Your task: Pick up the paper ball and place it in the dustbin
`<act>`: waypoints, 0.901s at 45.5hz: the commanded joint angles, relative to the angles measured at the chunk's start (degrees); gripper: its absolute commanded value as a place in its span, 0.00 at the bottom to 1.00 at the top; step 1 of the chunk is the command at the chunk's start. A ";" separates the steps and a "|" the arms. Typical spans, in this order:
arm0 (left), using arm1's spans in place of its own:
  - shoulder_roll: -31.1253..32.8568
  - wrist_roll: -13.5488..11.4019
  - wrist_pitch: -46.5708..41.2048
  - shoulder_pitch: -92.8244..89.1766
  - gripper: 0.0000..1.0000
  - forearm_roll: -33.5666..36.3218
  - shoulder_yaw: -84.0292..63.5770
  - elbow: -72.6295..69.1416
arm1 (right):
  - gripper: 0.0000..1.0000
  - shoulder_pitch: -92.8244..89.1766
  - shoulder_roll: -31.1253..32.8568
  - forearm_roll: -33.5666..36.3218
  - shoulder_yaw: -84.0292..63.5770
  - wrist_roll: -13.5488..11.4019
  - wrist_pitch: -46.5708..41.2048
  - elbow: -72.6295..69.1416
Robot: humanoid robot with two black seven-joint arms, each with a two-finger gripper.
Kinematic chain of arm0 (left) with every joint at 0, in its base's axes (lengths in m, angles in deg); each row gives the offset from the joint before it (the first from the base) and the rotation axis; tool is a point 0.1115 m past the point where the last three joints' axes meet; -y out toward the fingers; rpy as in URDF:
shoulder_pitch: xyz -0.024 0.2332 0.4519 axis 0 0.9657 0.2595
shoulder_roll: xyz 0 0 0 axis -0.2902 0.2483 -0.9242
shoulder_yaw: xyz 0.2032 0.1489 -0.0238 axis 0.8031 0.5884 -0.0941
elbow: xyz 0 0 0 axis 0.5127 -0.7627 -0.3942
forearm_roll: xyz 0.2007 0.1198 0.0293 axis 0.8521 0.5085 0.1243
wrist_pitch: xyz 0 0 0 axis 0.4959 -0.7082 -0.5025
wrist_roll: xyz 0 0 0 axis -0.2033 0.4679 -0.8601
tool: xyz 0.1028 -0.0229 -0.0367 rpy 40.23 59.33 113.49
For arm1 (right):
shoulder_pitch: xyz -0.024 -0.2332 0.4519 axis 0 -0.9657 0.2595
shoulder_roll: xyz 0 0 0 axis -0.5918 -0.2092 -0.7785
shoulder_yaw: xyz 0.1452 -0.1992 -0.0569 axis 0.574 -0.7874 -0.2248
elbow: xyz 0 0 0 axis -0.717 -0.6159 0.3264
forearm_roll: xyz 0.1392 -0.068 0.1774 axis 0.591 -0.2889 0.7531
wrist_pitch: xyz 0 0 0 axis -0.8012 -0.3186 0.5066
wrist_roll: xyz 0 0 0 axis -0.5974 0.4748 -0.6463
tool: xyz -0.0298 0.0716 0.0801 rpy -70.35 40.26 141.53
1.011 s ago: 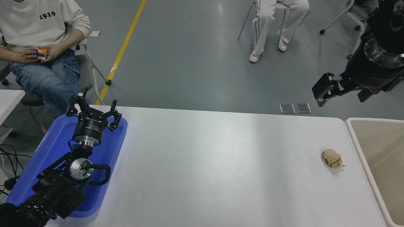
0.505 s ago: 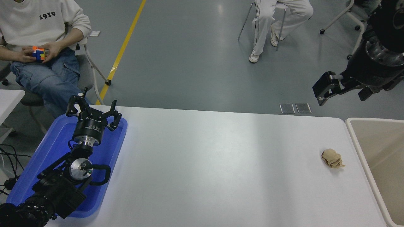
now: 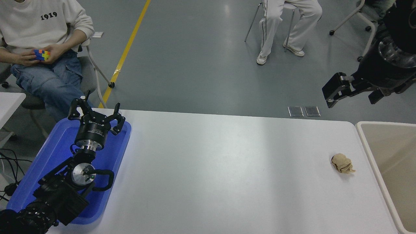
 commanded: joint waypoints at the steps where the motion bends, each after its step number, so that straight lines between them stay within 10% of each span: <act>1: 0.02 -0.01 0.01 0.00 1.00 0.01 0.05 -0.01 | 1.00 -0.56 0.08 0.11 0.03 0.07 0.00 0.18; 41: -0.07 -0.01 -0.08 0.00 1.00 0.01 0.05 -0.01 | 1.00 -2.23 5.35 -1.03 -4.36 -0.02 0.00 0.79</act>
